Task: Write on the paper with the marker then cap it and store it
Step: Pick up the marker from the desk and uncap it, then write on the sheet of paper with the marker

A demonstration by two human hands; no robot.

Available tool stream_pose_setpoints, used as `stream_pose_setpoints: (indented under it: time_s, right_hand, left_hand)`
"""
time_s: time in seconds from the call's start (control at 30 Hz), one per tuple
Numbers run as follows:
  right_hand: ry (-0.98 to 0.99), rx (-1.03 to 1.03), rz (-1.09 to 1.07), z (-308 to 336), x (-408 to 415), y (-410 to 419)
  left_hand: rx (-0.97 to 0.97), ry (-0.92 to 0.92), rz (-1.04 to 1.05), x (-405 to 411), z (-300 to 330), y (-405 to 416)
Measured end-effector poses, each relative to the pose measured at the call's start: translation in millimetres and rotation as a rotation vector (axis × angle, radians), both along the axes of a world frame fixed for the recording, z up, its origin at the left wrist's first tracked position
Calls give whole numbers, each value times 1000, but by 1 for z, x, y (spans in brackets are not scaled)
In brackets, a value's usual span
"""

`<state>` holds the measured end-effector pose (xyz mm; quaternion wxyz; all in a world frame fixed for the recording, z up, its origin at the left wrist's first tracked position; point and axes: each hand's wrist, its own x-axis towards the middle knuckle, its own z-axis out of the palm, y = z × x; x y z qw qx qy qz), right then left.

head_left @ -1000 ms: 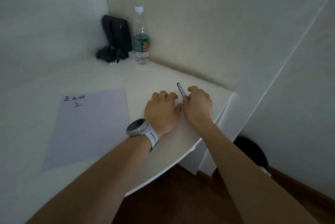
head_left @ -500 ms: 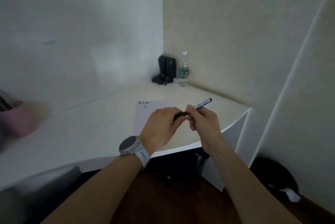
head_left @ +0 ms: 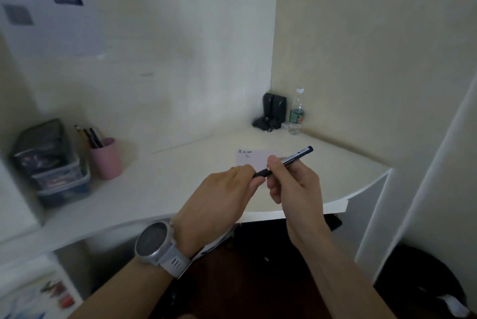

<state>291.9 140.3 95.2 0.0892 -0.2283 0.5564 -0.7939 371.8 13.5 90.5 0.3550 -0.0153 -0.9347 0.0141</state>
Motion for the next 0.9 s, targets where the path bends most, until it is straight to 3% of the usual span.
stream_pose_setpoints:
  time_s: [0.3, 0.4, 0.5, 0.63, 0.77, 0.9]
  right_hand:
    - [-40, 69, 12, -22, -63, -48]
    - [-193, -31, -154, -27, -127, -53]
    - [-135, 20, -198, -40, -177, -54]
    - [-144, 63, -95, -78, -200, -96]
    - [-244, 81, -121, -101, -226, -122]
    - [-225, 91, -101, -111, -239, -138]
  left_hand:
    - [189, -223, -82, -56, -11, -42]
    - [339, -330, -96, -75, -19, -75]
    - [506, -361, -38, -87, -37, -110]
    - [497, -330, 58, -136, -70, -138]
    - [498, -403, 11, -174, -99, -155]
    - [498, -450, -21, -192, -122, -171]
